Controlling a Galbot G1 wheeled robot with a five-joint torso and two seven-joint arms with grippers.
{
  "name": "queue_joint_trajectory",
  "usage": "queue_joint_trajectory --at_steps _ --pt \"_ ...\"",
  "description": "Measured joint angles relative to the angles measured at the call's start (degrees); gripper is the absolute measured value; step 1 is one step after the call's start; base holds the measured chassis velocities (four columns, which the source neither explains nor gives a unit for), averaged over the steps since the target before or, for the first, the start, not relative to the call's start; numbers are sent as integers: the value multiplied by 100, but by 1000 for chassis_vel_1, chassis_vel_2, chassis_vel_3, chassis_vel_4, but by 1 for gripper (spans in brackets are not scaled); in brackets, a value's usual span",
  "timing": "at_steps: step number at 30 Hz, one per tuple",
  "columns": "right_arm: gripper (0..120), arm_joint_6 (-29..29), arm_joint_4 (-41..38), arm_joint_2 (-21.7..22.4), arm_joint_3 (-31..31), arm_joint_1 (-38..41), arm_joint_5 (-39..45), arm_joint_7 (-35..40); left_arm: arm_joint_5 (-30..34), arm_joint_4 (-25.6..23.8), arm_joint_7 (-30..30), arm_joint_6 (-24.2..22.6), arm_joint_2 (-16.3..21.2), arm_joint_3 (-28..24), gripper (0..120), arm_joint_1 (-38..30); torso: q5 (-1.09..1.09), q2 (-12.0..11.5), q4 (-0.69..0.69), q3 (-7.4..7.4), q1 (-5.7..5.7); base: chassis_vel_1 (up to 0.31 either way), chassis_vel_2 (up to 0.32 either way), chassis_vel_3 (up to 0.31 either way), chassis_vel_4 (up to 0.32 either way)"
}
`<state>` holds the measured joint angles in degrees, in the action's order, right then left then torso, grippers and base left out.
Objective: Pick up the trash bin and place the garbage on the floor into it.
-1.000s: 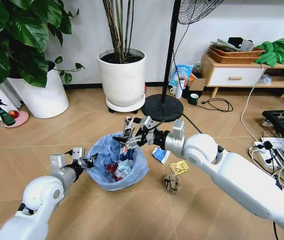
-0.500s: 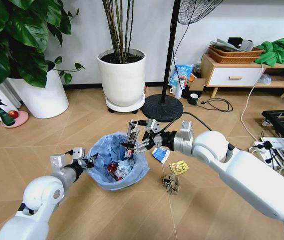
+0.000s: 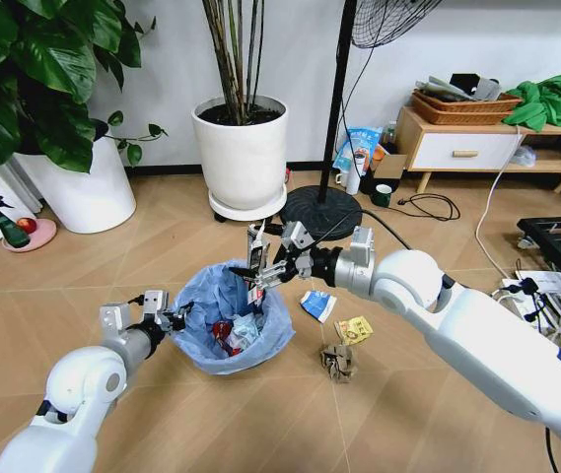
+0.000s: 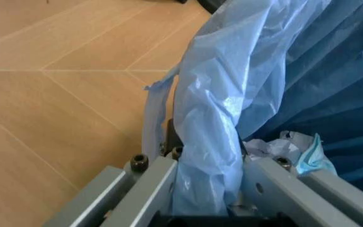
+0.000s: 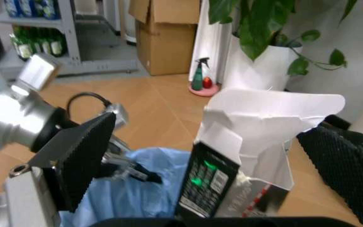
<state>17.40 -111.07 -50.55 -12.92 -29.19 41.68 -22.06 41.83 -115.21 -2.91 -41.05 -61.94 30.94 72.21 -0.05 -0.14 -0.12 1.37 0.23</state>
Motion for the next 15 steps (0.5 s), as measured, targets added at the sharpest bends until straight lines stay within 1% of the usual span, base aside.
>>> queue_joint_trajectory --at_steps 6,15 --pt "100 5 -49 -130 -230 73 199 119 -5 -2 0 6 -6 32 0 7 0 0 0 0 0 0 0 0 0" --pt "100 -28 -69 -144 -255 16 225 124 -6 11 0 14 -11 33 0 2 0 0 0 0 0 0 0 0 0"
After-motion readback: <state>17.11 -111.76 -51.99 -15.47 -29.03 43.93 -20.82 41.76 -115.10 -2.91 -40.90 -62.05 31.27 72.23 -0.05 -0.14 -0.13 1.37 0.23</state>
